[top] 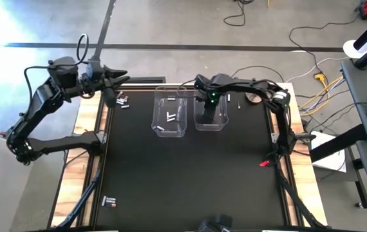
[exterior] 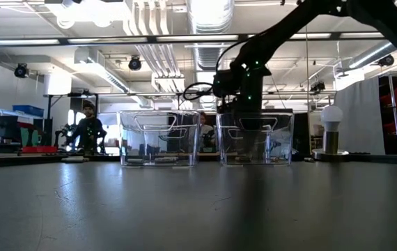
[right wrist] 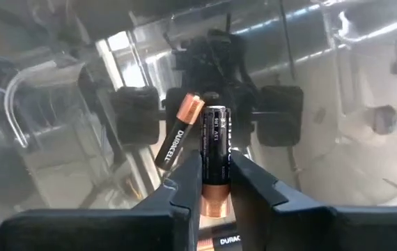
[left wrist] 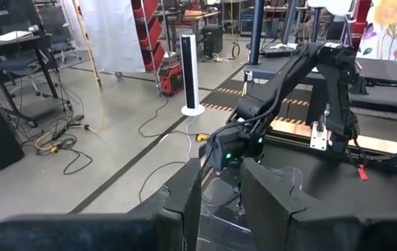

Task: Sort batteries
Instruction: Put the black battery into the right transparent bin

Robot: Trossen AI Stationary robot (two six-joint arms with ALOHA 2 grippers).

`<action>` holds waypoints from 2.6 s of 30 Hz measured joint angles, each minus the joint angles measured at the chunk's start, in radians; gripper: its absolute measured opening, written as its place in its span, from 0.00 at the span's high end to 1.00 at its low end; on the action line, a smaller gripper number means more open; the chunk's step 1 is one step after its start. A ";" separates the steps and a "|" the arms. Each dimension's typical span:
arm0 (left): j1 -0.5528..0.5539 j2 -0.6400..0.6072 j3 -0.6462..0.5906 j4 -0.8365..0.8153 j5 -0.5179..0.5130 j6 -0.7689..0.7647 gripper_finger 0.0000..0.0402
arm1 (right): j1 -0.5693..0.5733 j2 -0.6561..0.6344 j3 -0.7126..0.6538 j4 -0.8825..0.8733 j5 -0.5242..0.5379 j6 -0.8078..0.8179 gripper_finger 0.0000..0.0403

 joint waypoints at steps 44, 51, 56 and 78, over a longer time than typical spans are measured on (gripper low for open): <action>0.000 0.008 -0.017 0.003 -0.009 -0.023 0.79 | -0.258 -0.457 -0.544 0.046 0.157 -0.260 0.20; 0.000 0.027 -0.017 0.011 -0.009 -0.023 0.79 | -0.325 -0.440 -0.544 0.064 0.146 -0.076 0.23; 0.000 0.033 -0.017 0.011 -0.009 -0.024 0.79 | -0.327 -0.415 -0.541 0.068 0.088 0.000 0.25; 0.000 0.031 -0.017 0.003 -0.009 -0.005 0.79 | -0.383 -0.306 -0.542 0.226 0.074 0.778 0.65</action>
